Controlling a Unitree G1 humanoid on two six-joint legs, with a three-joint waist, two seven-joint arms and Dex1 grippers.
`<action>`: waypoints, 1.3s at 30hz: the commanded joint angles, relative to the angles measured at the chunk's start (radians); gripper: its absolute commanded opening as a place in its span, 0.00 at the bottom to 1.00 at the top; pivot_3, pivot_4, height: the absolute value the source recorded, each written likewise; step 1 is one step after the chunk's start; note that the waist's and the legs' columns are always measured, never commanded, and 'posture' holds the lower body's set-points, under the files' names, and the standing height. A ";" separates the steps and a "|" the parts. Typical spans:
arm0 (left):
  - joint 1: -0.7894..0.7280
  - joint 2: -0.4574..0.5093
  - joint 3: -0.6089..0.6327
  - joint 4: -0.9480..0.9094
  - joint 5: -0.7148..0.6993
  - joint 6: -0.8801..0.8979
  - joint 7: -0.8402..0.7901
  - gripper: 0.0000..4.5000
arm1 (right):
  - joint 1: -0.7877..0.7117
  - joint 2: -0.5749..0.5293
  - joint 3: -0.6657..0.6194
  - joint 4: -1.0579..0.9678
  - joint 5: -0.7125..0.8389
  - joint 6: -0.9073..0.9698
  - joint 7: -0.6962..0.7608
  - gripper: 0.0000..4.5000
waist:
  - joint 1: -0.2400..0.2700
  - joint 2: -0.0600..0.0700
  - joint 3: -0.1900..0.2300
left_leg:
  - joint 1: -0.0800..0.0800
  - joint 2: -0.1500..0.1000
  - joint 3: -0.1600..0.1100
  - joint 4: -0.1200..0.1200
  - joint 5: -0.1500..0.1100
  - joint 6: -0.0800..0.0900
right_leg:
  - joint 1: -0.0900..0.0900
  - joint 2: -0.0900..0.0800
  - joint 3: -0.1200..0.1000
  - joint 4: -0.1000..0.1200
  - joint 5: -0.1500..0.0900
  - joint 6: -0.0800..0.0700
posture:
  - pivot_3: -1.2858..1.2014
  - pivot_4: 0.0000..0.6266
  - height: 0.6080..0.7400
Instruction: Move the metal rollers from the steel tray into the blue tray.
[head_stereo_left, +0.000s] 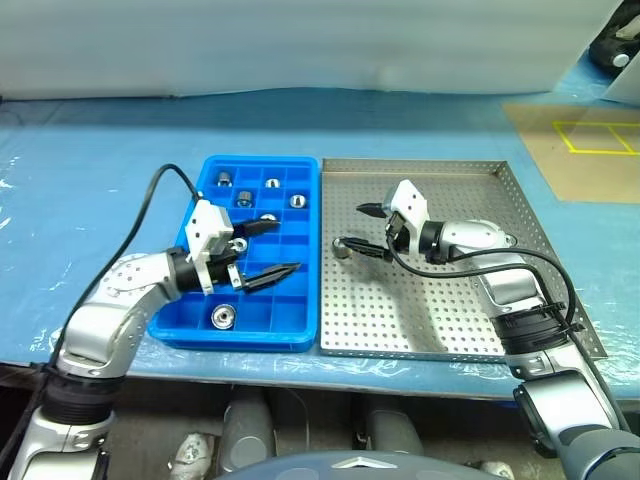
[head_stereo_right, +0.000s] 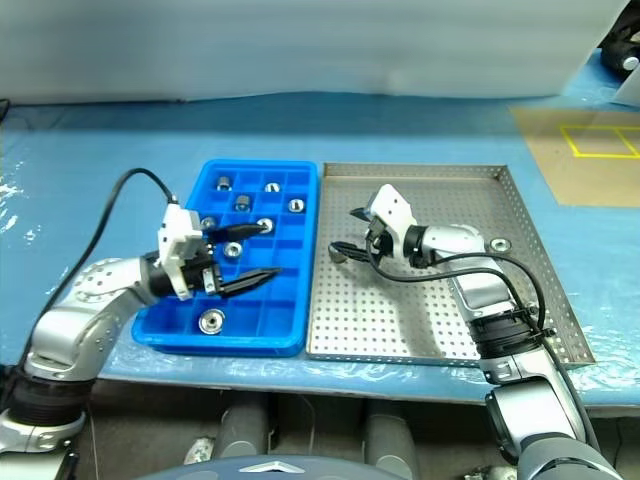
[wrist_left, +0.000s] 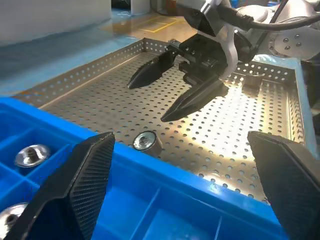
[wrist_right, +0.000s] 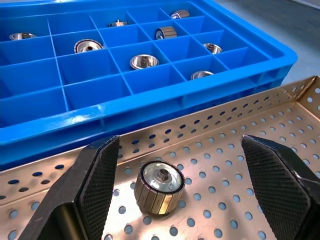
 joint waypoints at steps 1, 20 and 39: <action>-0.025 0.007 -0.023 0.019 -0.006 -0.005 -0.051 0.99 | 0.011 0.014 0.017 -0.049 -0.006 -0.004 -0.007 0.89 | -0.001 0.000 0.000 | 0.000 0.000 0.000 0.000 0.000 0.000 | 0.000 0.000 0.000 0.000 0.000 0.000 | 0.51 0.24 1.00; -0.023 0.020 -0.018 0.036 0.031 -0.032 -0.066 0.99 | -0.025 0.124 0.076 0.276 -0.112 -0.166 -0.042 0.89 | -0.002 0.000 0.000 | 0.000 0.000 0.000 0.000 0.000 0.000 | 0.001 0.000 -0.001 0.000 0.001 -0.001 | 0.50 0.24 1.00; -0.026 0.024 -0.009 0.045 0.025 -0.030 -0.066 1.00 | -0.026 0.152 0.054 0.317 -0.150 -0.214 -0.088 0.36 | -0.002 0.000 0.000 | 0.001 0.001 0.000 0.000 0.000 0.000 | 0.001 0.000 0.000 0.000 0.001 -0.001 | 0.50 0.24 1.00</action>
